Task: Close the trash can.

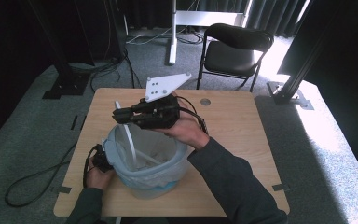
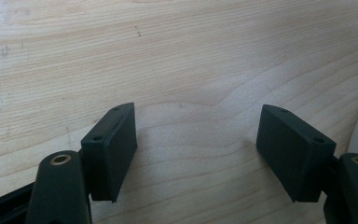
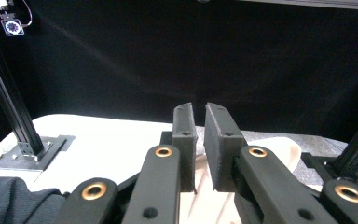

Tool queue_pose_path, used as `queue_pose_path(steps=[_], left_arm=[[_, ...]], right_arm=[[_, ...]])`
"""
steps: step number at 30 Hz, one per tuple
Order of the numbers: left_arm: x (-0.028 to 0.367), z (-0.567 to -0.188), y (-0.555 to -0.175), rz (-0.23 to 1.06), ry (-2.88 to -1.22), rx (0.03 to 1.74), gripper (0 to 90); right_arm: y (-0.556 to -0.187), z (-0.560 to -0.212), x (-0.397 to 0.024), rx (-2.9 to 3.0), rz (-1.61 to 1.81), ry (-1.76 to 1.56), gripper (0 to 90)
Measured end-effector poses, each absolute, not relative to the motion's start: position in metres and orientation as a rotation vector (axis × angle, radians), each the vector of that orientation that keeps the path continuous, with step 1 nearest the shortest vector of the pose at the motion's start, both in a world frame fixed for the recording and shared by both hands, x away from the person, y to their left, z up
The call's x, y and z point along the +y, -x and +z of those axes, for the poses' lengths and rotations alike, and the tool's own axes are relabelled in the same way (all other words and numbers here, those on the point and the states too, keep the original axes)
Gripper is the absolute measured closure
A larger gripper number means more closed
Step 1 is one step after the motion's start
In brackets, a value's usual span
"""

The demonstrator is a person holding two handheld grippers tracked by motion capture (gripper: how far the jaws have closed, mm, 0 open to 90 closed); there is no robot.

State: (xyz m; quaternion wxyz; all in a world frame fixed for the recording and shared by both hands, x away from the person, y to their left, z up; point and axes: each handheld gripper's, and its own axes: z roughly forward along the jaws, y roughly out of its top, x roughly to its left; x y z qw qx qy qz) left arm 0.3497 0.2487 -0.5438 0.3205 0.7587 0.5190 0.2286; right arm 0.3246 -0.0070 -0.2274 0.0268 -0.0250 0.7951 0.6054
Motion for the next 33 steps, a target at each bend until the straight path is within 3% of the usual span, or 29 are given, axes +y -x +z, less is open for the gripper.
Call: queue_pose_path(steps=[18,33], left_arm=[[0.249,-0.544,-0.35,0.601,-1.994,1.364,28.8],[0.249,-0.544,-0.35,0.601,-1.994,1.364,28.8]], right_arm=[[-0.349,-0.252,-0.054,2.452,1.871,-0.091,85.0],[-0.354,-0.264,-0.066,2.466,1.856,-0.136,85.2]])
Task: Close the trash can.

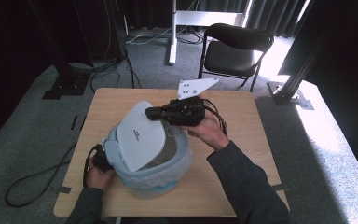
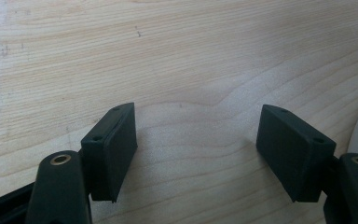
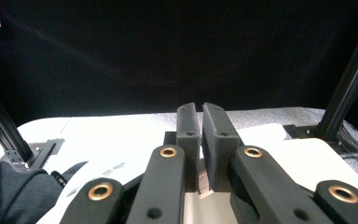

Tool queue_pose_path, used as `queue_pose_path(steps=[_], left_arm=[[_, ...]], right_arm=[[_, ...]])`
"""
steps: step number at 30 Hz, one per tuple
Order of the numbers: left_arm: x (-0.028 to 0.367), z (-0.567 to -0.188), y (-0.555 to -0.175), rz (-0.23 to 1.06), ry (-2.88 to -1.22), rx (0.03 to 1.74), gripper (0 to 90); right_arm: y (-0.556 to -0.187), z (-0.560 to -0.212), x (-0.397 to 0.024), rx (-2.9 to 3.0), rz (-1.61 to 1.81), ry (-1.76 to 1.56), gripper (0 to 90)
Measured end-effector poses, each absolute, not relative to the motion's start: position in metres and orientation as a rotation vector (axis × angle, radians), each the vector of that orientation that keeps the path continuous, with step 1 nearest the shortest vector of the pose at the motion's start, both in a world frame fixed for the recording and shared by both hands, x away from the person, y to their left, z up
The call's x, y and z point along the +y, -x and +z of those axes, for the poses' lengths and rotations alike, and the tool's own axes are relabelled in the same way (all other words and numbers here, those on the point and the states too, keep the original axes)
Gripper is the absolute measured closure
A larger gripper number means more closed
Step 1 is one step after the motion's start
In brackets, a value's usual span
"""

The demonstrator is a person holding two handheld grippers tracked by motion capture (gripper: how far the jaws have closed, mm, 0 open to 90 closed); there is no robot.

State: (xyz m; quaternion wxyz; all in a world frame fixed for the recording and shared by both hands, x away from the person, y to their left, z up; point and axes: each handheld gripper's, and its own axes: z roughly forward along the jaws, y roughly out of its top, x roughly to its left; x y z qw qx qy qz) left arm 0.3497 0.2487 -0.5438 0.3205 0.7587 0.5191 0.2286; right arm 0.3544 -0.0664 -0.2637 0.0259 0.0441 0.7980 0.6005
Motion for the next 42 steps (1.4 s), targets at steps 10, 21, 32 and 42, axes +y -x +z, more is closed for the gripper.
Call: queue_pose_path(steps=[10,21,32,42], left_arm=[[0.249,-0.544,-0.35,0.601,-1.993,1.364,28.8],[0.249,-0.544,-0.35,0.601,-1.994,1.364,28.8],[0.248,-0.544,-0.35,0.604,-1.99,1.366,28.8],[0.248,-0.544,-0.35,0.605,-1.991,1.365,28.8]], right_arm=[[-0.357,-0.27,-0.073,2.469,1.846,-0.169,85.5],[-0.36,-0.274,-0.081,2.462,1.843,-0.188,85.9],[-0.362,-0.282,-0.09,2.469,1.84,-0.217,85.8],[-0.364,-0.291,-0.095,2.484,1.828,-0.241,85.8]])
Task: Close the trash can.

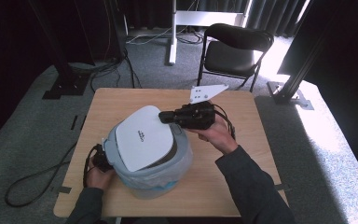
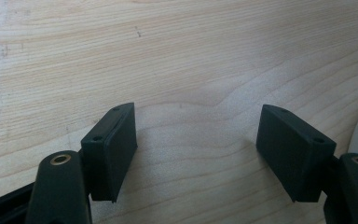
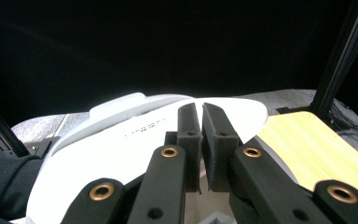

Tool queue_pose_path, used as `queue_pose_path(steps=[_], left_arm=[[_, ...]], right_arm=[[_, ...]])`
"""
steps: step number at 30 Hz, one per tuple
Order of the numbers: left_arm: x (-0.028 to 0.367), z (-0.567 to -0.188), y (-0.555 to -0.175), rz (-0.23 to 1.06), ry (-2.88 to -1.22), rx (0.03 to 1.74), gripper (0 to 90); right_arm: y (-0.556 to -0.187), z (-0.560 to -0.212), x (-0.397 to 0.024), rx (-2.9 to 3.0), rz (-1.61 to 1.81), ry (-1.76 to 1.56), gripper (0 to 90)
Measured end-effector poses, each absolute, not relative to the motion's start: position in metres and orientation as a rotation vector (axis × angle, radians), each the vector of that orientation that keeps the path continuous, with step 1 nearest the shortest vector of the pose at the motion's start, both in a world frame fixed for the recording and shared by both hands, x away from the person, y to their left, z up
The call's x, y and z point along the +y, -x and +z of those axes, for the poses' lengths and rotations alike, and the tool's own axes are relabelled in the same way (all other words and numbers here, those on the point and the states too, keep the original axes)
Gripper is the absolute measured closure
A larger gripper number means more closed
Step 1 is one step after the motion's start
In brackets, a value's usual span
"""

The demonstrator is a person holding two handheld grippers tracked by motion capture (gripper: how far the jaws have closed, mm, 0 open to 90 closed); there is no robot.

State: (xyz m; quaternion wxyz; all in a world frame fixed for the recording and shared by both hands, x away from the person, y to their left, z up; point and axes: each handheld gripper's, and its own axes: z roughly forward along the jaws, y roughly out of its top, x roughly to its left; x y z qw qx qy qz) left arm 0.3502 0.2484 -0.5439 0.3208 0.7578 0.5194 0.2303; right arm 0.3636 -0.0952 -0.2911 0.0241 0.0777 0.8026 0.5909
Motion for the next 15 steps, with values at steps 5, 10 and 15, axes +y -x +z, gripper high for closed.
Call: queue_pose_path(steps=[5,10,15], left_arm=[[0.2483,-0.5439,-0.3503,0.606,-1.991,1.366,28.8],[0.2482,-0.5439,-0.3503,0.606,-1.989,1.367,28.8],[0.2482,-0.544,-0.3505,0.605,-1.988,1.365,28.8]], right_arm=[[-0.3643,-0.2943,-0.0966,2.488,1.828,-0.25,85.8],[-0.3649,-0.2964,-0.0977,2.493,1.83,-0.254,85.9],[-0.3657,-0.2991,-0.0986,2.495,1.829,-0.259,86.0]])
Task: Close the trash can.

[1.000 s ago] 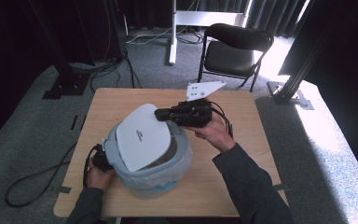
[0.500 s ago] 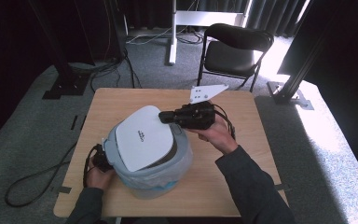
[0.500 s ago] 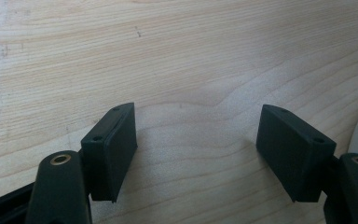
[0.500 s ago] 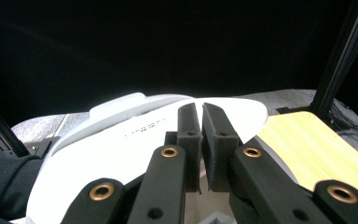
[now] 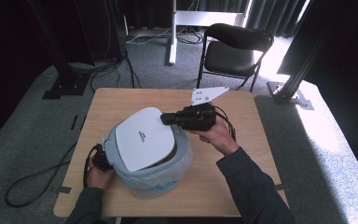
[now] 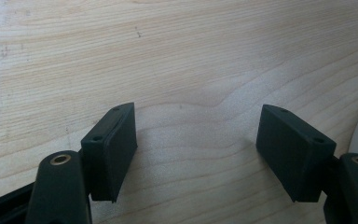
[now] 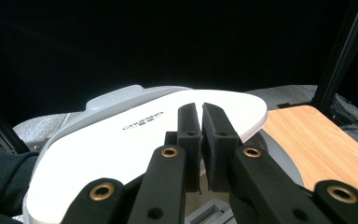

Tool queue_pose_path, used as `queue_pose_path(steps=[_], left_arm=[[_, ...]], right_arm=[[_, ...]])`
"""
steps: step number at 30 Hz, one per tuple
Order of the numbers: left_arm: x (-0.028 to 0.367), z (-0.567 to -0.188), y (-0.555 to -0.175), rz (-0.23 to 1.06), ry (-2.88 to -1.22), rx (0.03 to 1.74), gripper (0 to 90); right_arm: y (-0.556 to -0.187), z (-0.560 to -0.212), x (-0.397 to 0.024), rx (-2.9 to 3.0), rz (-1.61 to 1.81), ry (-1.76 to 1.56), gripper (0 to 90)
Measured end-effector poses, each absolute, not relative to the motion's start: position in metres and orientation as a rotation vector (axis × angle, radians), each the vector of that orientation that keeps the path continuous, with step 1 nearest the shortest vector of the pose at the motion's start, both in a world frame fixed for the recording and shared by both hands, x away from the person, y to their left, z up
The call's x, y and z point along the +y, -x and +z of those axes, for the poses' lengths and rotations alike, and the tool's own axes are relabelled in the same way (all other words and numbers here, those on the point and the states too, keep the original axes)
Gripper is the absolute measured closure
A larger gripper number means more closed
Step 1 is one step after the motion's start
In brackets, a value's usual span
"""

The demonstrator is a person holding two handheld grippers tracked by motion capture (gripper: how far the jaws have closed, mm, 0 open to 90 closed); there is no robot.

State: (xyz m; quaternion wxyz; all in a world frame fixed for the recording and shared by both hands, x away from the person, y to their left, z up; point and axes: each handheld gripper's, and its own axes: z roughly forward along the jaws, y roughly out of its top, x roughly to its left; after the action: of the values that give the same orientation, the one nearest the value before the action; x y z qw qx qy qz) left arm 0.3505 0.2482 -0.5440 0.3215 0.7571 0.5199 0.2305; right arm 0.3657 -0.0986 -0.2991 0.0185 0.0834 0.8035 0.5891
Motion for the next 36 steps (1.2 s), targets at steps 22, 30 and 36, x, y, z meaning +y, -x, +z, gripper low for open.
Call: queue_pose_path(steps=[22,30,36], left_arm=[[0.248,-0.544,-0.351,0.605,-1.989,1.364,28.8],[0.248,-0.544,-0.351,0.605,-1.989,1.365,28.7],[0.2479,-0.544,-0.3511,0.605,-1.988,1.365,28.8]], right_arm=[[-0.3657,-0.3021,-0.1018,2.505,1.825,-0.265,86.7],[-0.3664,-0.3056,-0.1041,2.507,1.825,-0.274,86.8],[-0.3667,-0.3073,-0.1047,2.51,1.821,-0.274,86.9]])
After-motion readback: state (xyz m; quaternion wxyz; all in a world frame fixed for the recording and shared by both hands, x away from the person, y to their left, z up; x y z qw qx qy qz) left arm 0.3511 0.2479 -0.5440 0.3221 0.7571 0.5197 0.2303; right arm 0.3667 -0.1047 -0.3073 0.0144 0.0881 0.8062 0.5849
